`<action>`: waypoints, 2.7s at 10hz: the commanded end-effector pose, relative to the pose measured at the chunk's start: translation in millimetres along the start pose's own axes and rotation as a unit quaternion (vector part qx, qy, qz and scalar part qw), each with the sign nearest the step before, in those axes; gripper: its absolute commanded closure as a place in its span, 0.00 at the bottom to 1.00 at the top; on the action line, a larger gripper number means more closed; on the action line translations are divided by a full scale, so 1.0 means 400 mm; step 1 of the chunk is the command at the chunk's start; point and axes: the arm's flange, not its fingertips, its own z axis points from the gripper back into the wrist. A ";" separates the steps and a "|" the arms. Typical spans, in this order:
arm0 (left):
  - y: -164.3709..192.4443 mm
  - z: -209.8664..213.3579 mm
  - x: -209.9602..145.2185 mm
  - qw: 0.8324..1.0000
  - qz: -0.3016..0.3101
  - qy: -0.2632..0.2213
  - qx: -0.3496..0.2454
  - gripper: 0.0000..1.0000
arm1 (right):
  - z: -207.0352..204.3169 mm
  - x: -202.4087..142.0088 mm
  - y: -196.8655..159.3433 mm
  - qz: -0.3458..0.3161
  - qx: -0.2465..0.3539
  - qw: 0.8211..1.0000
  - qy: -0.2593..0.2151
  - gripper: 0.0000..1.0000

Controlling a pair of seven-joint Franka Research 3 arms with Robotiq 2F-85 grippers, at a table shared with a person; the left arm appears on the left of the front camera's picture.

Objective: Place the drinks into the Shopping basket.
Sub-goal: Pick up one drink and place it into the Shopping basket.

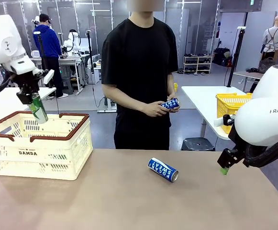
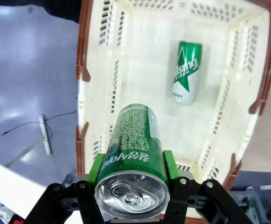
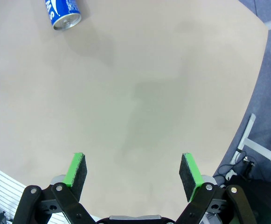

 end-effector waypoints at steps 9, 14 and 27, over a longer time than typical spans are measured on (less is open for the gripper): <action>-0.061 -0.250 -0.167 0.998 -0.008 0.031 -0.048 0.42 | -0.002 -0.005 -0.001 0.002 -0.001 1.000 0.001 0.00; -0.031 -0.328 -0.220 0.998 -0.063 0.009 -0.015 0.42 | -0.002 -0.005 -0.001 0.002 -0.001 1.000 0.001 0.00; -0.023 -0.453 -0.217 0.988 -0.128 0.028 -0.079 0.42 | -0.002 -0.005 -0.001 0.002 -0.001 1.000 0.001 0.00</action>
